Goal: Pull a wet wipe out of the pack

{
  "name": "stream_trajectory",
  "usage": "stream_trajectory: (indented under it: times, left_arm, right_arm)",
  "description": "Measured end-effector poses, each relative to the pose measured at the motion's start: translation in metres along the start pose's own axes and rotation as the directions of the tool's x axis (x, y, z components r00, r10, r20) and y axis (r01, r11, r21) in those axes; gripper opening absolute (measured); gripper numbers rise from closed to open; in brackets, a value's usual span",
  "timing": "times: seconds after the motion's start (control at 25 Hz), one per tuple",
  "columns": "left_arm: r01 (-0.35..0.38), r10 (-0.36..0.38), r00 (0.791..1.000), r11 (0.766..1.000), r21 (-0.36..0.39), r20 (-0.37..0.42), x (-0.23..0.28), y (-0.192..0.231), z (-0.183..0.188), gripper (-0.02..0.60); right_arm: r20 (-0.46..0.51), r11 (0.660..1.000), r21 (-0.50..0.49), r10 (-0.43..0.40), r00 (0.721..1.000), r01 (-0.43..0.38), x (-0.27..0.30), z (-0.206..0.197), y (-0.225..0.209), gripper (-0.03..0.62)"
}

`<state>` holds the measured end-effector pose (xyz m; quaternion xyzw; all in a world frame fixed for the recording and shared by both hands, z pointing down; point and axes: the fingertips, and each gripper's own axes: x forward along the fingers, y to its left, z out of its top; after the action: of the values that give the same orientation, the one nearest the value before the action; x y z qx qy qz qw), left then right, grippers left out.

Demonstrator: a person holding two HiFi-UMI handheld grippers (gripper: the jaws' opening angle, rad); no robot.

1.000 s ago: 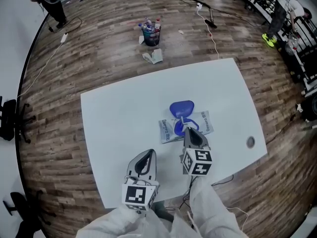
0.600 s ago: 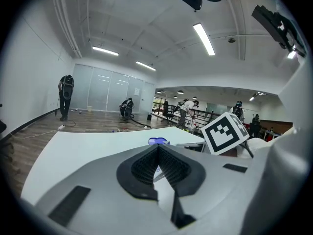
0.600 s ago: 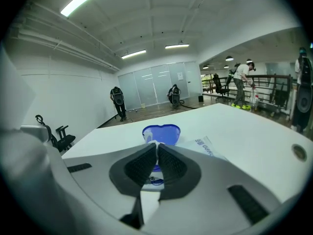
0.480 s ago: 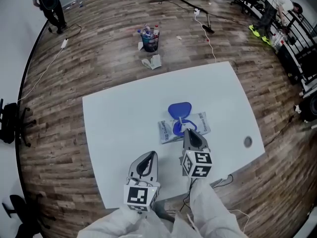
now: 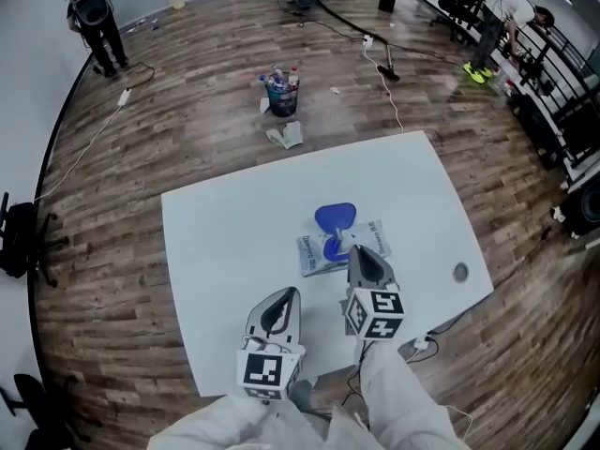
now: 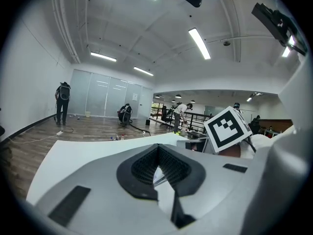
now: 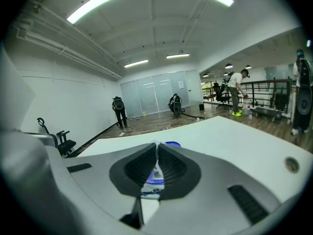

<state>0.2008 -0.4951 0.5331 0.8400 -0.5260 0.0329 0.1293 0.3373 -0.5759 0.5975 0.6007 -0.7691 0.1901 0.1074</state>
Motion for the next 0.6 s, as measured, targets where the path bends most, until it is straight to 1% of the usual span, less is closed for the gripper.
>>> stream_trajectory:
  times: [0.28, 0.4, 0.6]
  left_arm:
    - [0.008, -0.008, 1.000, 1.000, 0.021, 0.013, -0.003, -0.007, 0.013, 0.008]
    - [0.024, -0.026, 0.999, 0.999, 0.032, 0.039, -0.006, -0.011, 0.021, 0.008]
    - [0.033, -0.035, 0.998, 0.999, 0.036, 0.055, -0.015, -0.019, 0.031, 0.008]
  right_arm:
    - [0.043, 1.000, 0.003, -0.007, 0.999, 0.007, -0.017, 0.020, 0.002, 0.021]
    - [0.063, 1.000, 0.005, -0.012, 0.998, 0.011, -0.027, 0.028, 0.005, 0.021]
    - [0.090, 1.000, 0.012, -0.018, 0.996, 0.017, -0.047, 0.036, 0.007, 0.021]
